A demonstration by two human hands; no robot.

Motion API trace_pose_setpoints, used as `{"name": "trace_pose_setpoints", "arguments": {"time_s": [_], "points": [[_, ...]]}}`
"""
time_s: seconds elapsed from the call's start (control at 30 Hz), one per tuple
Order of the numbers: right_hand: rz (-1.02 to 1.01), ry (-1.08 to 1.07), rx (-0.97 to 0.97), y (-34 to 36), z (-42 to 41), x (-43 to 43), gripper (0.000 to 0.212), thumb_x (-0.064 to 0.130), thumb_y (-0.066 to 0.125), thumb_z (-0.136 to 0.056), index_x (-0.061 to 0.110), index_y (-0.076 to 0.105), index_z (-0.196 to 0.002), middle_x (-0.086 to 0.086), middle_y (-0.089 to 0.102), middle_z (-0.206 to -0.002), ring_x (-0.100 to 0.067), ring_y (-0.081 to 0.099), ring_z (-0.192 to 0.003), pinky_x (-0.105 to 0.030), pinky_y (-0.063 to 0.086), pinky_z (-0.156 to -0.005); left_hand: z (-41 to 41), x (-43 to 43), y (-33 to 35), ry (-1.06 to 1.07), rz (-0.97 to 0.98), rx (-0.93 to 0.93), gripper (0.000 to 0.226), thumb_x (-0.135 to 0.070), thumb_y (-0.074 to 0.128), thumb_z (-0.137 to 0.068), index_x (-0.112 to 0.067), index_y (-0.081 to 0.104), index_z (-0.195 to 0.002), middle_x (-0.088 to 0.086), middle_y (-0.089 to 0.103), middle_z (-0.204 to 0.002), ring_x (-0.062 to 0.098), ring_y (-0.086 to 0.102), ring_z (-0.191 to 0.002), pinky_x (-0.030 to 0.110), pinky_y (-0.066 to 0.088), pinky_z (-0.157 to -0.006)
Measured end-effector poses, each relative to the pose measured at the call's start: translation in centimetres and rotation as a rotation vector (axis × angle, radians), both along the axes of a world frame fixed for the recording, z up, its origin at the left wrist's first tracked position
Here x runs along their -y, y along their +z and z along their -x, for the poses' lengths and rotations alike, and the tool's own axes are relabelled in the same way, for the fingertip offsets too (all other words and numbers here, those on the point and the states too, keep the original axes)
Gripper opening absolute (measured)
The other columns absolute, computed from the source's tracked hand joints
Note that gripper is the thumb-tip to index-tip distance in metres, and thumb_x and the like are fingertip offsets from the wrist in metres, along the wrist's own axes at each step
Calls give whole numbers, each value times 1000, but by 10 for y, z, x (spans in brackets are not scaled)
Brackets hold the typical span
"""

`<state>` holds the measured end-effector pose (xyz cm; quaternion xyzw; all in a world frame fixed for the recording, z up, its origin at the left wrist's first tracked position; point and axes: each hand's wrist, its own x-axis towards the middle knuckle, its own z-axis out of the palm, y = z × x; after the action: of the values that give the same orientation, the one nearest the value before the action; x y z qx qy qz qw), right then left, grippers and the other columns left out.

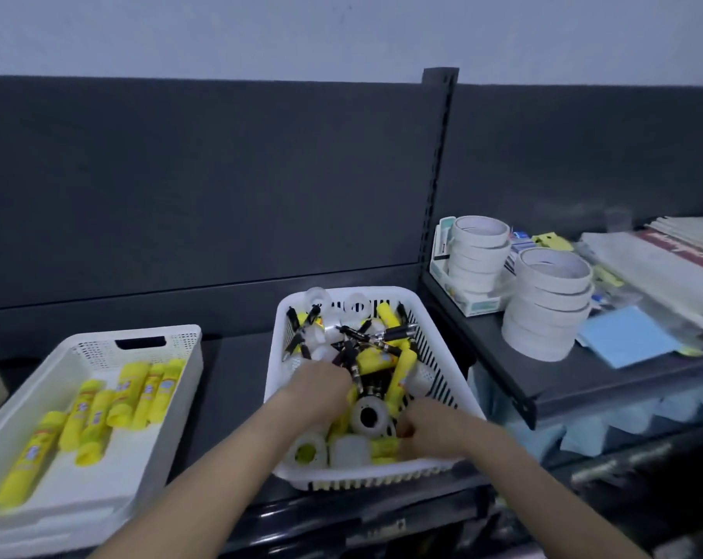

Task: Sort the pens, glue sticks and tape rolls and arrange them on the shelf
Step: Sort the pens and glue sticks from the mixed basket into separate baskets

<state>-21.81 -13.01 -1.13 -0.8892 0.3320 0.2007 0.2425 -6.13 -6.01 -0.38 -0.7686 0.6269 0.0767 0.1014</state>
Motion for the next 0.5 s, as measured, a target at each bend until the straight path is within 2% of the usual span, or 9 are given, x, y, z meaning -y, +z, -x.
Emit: {"name": "trace_pose_setpoints", "arguments": {"time_s": [0.1,0.17,0.23,0.33,0.43,0.5], "points": [[-85,22,-59,-5,-6,1,26,32,57,-87,12,49,-72,-3,46,-64,-14,41,-50,-24,38,-51,15,11,1,2,-115,169,25,-15,42,-93,-5,59,-108,11,61,-115,28,56,-109,30,32,-76],[-122,48,-83,-3,-8,1,22,34,57,-88,12,53,-86,-2,50,-69,-14,45,-55,-24,41,-53,22,16,0,-21,-205,233,26,-29,48,-92,-11,60,-107,5,63,-114,22,58,-105,27,33,-75],[-108,56,-73,-3,-10,2,19,30,58,-88,11,54,-90,-1,50,-69,-15,48,-57,-23,39,-51,24,22,-5,-15,-269,271,25,-31,51,-91,-14,60,-107,2,63,-113,19,59,-104,26,34,-74],[23,46,-4,-3,-10,8,16,23,62,-84,10,55,-80,-1,50,-72,-21,56,-73,-24,40,-53,21,28,-6,12,-273,262,26,-29,56,-89,-13,60,-109,2,64,-113,20,60,-105,26,36,-72],[91,3,40,-1,-3,16,34,19,59,-85,15,37,-61,1,39,-64,-14,44,-61,-20,31,-48,20,34,-8,73,-263,193,36,-34,64,-84,-13,59,-112,1,64,-112,21,60,-104,26,36,-71],[65,-43,137,4,-1,19,31,17,54,-88,14,35,-63,1,39,-66,-13,41,-61,-20,29,-48,20,39,-8,110,-253,173,41,-35,67,-82,-13,58,-115,1,64,-113,21,60,-107,27,37,-74]]}}
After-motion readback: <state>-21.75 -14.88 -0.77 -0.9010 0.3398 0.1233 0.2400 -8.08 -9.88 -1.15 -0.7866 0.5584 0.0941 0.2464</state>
